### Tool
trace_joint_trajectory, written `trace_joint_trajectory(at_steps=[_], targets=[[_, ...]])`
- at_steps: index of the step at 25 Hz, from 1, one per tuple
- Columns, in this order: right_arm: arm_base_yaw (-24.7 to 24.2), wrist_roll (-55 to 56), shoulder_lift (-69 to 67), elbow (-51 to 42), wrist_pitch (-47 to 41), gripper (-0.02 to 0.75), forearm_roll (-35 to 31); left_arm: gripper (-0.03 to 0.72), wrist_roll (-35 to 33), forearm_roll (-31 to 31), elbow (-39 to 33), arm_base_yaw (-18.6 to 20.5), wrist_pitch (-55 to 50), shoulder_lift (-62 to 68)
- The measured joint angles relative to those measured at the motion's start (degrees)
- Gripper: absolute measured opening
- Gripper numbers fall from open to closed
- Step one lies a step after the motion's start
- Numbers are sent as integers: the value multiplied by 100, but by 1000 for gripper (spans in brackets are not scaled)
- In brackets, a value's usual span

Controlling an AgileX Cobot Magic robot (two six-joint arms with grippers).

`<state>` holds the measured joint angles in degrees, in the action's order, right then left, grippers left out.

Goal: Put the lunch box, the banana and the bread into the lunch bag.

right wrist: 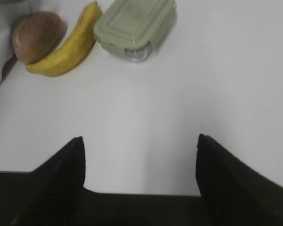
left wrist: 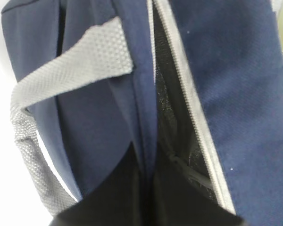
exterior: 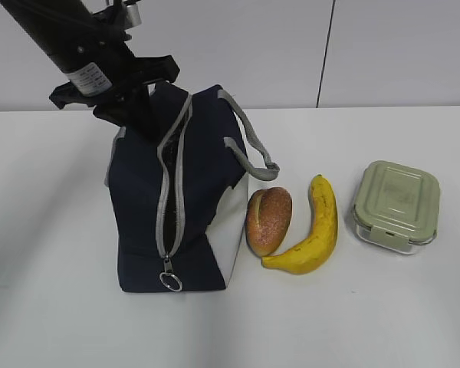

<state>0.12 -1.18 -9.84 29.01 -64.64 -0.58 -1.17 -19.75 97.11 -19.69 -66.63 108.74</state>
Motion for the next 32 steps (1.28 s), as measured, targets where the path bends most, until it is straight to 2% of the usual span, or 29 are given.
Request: trace_joint_trajectory(at_steps=[5,11,18,20,27,32], targets=[[0,68,-1476,46,476,542,-196,-1,0,-7,0,0,-18,0],[0,-259,-2925,67,1666,542,-1025,-1,0,-7,0,0,-24,0],[-77,-1293,-4682,749,2163,542,-2075,-1,0,-7,0,0,-41,0],[-288,-1711,-5150,1034,2232,542,-2539,-1,0,-7,0,0,-41,0],[-1526,-3523,-6315,1629,2114,542,-4727,-2,0,-7,0,0,-41,0],[-1976,-4112,-6995,1725,1958,542,-5427,-2,0,-7,0,0,-41,0]])
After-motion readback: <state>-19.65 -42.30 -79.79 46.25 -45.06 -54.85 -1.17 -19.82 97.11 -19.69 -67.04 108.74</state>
